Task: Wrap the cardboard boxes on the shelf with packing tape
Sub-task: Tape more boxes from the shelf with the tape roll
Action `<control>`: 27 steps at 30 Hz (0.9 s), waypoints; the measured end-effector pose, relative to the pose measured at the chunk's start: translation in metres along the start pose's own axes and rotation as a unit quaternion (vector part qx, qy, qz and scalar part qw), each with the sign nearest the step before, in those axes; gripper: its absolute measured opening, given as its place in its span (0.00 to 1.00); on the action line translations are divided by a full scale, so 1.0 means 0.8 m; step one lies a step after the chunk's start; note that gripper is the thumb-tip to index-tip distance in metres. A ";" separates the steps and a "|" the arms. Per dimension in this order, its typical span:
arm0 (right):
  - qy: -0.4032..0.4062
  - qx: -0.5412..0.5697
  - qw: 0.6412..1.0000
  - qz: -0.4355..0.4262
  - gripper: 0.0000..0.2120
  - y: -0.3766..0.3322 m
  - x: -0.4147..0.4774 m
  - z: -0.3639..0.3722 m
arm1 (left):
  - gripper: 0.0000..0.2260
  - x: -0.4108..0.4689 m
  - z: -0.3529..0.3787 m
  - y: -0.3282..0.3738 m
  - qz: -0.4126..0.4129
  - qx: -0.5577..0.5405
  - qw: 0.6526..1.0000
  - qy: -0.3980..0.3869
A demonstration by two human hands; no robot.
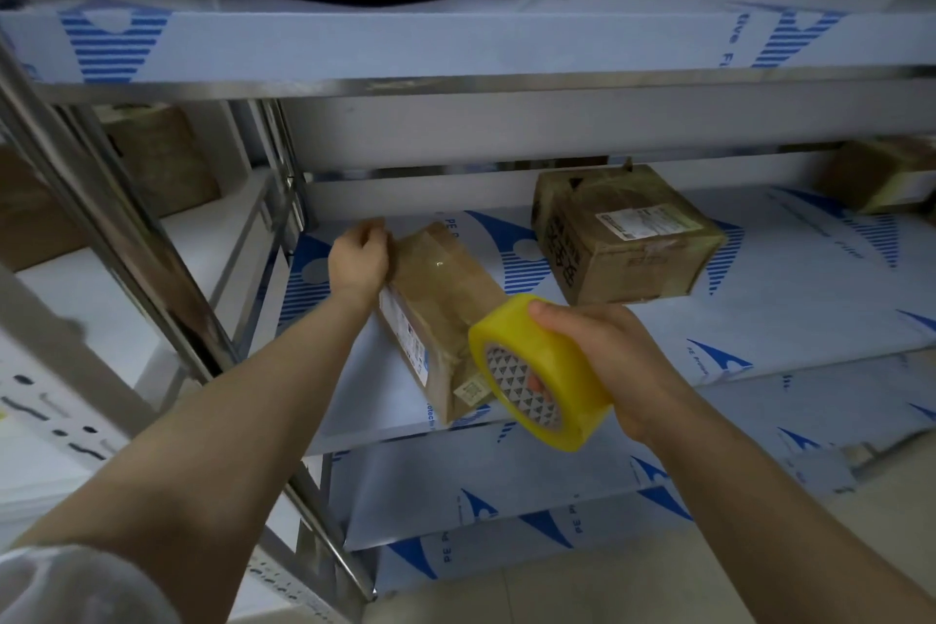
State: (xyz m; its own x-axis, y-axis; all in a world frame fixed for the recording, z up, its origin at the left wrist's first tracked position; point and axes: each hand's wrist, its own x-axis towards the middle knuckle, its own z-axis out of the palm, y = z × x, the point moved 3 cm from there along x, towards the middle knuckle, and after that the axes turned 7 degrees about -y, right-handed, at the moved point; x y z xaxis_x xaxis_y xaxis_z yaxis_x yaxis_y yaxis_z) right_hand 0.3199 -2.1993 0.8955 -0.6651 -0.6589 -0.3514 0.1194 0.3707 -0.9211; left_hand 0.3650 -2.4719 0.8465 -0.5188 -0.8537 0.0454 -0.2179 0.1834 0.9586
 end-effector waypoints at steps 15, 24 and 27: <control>0.001 -0.017 1.000 0.009 0.18 -0.016 -0.001 0.002 | 0.17 0.028 0.012 0.020 0.000 0.178 0.974 -0.137; 0.003 -0.019 1.000 0.019 0.13 -0.018 -0.004 -0.004 | 0.19 0.024 0.023 0.035 0.067 0.452 0.885 -0.088; 0.013 -0.030 0.999 0.018 0.14 -0.017 0.000 -0.007 | 0.31 0.021 0.034 0.037 -0.002 0.428 0.887 -0.174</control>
State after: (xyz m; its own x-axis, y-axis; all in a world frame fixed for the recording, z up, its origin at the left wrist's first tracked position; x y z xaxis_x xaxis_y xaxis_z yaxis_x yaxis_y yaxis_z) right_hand 0.3144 -2.2011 0.9090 -0.6798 -0.6278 -0.3792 0.0992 0.4336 -0.8956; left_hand 0.3277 -2.4680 0.8677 -0.7073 -0.6809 -0.1902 -0.6914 0.6102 0.3868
